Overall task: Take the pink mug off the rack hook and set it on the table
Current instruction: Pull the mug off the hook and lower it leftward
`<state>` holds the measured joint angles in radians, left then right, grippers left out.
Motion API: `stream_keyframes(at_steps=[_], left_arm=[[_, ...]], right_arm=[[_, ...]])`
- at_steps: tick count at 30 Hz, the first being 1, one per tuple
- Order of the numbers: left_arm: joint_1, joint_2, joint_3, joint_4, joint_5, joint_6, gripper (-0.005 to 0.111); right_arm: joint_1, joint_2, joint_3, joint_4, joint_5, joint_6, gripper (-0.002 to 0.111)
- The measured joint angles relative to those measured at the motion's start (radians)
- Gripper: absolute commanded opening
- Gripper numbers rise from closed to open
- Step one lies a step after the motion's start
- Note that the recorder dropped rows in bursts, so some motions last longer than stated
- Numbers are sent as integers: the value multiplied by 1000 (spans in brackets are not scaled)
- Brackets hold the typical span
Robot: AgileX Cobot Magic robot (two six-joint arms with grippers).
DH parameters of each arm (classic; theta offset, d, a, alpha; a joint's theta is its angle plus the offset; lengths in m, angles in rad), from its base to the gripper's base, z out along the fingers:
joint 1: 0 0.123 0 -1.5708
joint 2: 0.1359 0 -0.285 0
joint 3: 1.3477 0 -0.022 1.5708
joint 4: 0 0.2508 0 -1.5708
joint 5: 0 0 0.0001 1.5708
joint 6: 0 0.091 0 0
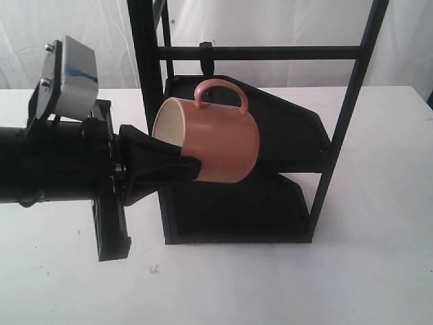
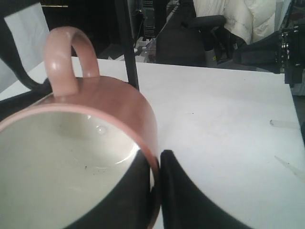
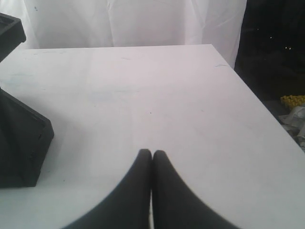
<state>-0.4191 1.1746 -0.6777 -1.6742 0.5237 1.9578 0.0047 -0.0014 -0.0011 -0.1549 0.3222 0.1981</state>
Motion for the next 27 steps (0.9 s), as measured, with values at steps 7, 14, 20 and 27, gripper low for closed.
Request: stream_keyframes(at_steps=[7, 14, 20, 27], left_arm=[[0, -117, 0, 71, 9, -2, 6], [0, -210, -2, 282, 41, -218, 6], [0, -232, -2, 461, 246, -364, 6], [0, -238, -2, 514, 443, -416, 6]], right_arm=[[0, 0, 0, 0, 0, 0, 0], [0, 0, 0, 0, 0, 0, 0], [0, 0, 0, 0, 0, 0, 0], [0, 0, 0, 0, 0, 0, 0]])
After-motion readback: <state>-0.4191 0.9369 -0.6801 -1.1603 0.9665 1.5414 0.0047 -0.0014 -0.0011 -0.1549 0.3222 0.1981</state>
